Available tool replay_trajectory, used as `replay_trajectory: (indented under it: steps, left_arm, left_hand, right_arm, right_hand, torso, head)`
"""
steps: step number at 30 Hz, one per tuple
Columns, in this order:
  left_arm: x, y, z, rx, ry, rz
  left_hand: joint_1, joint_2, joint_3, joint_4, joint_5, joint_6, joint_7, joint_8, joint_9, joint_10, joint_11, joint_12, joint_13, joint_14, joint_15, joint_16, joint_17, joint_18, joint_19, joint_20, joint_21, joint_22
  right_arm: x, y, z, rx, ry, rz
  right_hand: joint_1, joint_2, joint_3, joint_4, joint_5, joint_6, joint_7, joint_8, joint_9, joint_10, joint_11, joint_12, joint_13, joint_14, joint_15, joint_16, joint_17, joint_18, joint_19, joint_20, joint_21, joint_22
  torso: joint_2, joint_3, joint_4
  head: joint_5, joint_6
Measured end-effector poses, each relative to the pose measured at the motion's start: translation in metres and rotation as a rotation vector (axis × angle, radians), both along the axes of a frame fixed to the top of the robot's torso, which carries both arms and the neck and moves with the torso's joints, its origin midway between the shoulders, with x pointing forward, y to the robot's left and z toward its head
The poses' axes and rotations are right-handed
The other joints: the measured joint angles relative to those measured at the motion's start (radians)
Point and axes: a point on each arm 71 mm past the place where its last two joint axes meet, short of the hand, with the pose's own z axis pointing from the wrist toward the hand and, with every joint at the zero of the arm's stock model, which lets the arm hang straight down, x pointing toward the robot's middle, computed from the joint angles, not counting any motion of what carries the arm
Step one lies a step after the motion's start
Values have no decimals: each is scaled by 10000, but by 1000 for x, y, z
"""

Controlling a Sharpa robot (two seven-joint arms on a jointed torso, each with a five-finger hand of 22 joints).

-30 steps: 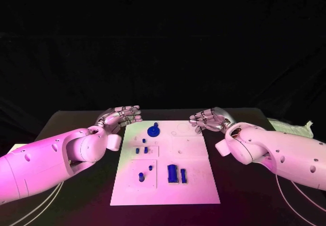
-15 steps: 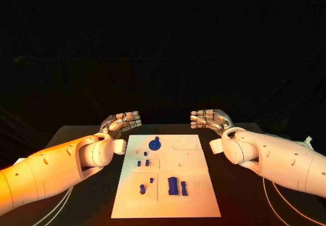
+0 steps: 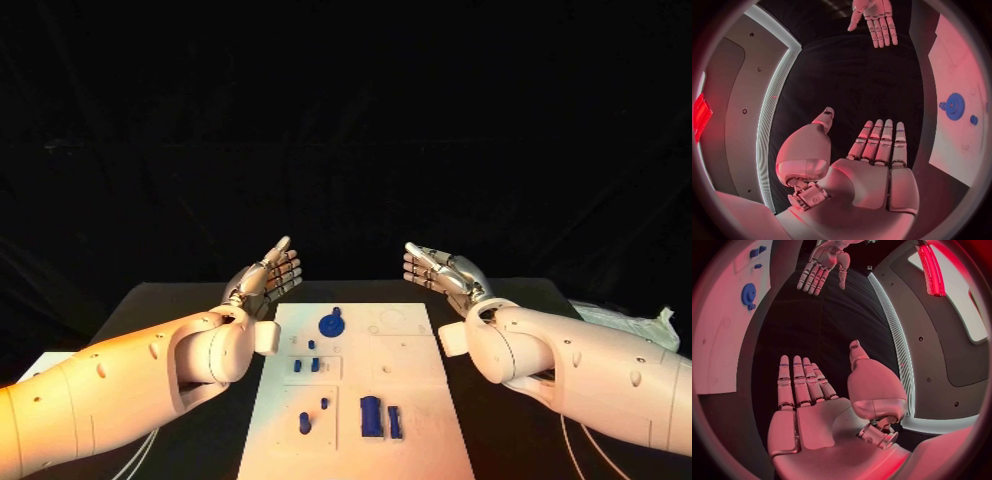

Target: Assemble the parts on the task board

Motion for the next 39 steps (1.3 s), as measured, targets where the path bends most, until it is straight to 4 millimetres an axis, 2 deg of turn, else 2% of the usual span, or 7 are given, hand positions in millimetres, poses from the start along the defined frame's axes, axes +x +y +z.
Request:
replay_trajectory:
  steps: [5,8,12,16,23,37,39]
  left_arm:
    - [-17,-14,4,426,-155,180]
    - [-24,-19,7,781,-339,425]
    - [-30,-21,10,1204,-579,780]
    - [-33,-21,12,1521,-779,1064]
    - [-33,-19,14,1792,-974,1315]
    - [-33,-18,15,1948,-1091,1454]
    - [-33,-18,15,1956,-1098,1461]
  left_hand:
    - [-1468,39,-378,21,-127,-1097,-260,-57,-36,-1148,-456,-82,-39,-1071,-502,-345,-100,-151,-784,-320,-54,-597]
    - [-2132,49,-545,25,-145,-1589,-571,-57,-42,-1658,-662,-126,-45,-1549,-650,-417,-125,-187,-1139,-462,-54,-866]
    - [-2938,58,-753,36,-185,-2192,-856,-57,-55,-2286,-832,-136,-52,-2134,-773,-492,-142,-571,-1571,-639,-54,-1194]
    - [-3674,63,-928,19,-185,-2744,-1014,-57,-60,-2867,-921,-136,-59,-2672,-837,-534,-146,-881,-1979,-1022,-54,-1491]
    - [-4626,64,-1525,37,-184,-3458,-1118,-56,-63,-3605,-977,-136,-63,-3372,-880,-534,-158,-1066,-2455,-1464,-54,-1879]
    - [-5866,81,-1821,35,-184,-4364,-1175,-56,-60,-4566,-1010,-136,-62,-4255,-889,-534,-157,-1091,-3175,-1602,-53,-2817]
    - [-6008,63,-1823,34,-184,-4453,-1155,-57,-59,-4639,-1006,-136,-61,-4362,-902,-534,-157,-1092,-3426,-1604,-53,-2888]
  right_arm:
    - [-18,14,5,447,7,-391]
    - [-25,16,7,606,3,-792]
    - [-29,16,8,687,1,-1258]
    - [-29,14,9,693,-21,-1581]
    - [-29,13,9,697,-33,-1847]
    - [-29,11,9,698,-42,-2008]
    - [-29,11,9,698,-44,-2015]
  right_hand:
    - [-1619,-51,93,-35,-351,-987,-231,-52,-151,-1132,-437,-41,-35,-1166,-205,-38,-109,-156,-1015,-254,-77,-364]
    - [-2507,-69,133,-76,-442,-1501,-581,-52,-197,-1768,-602,-41,-44,-1801,-270,-38,-144,-156,-1560,-394,-118,-567]
    - [-3457,-80,135,-77,-498,-2098,-848,-52,-228,-2420,-699,-41,-53,-2482,-320,-38,-162,-607,-2139,-802,-118,-781]
    - [-4317,-91,134,-77,-543,-2619,-1007,-52,-245,-3021,-756,-41,-56,-3099,-347,-38,-175,-858,-2678,-1089,-117,-975]
    - [-5422,-92,134,-77,-581,-3294,-1110,-52,-255,-3794,-792,-40,-56,-3896,-368,-38,-184,-1015,-3373,-1284,-157,-1577]
    - [-6887,-98,161,-104,-581,-4173,-1155,-90,-254,-4818,-820,-40,-54,-4946,-384,-38,-183,-1013,-4263,-1390,-157,-1932]
    - [-7046,-122,161,-104,-581,-4275,-1153,-90,-253,-4918,-818,-40,-53,-5035,-368,-38,-182,-1124,-4373,-1359,-157,-1945]
  torso:
    - [21,19,0]
    - [27,26,0]
    - [30,26,0]
    - [32,29,0]
    - [32,29,0]
    - [32,29,0]
    - [32,28,0]
  head:
    - [21,101]
    - [22,111]
    - [23,116]
    - [23,118]
    - [23,119]
    - [23,119]
    - [23,119]
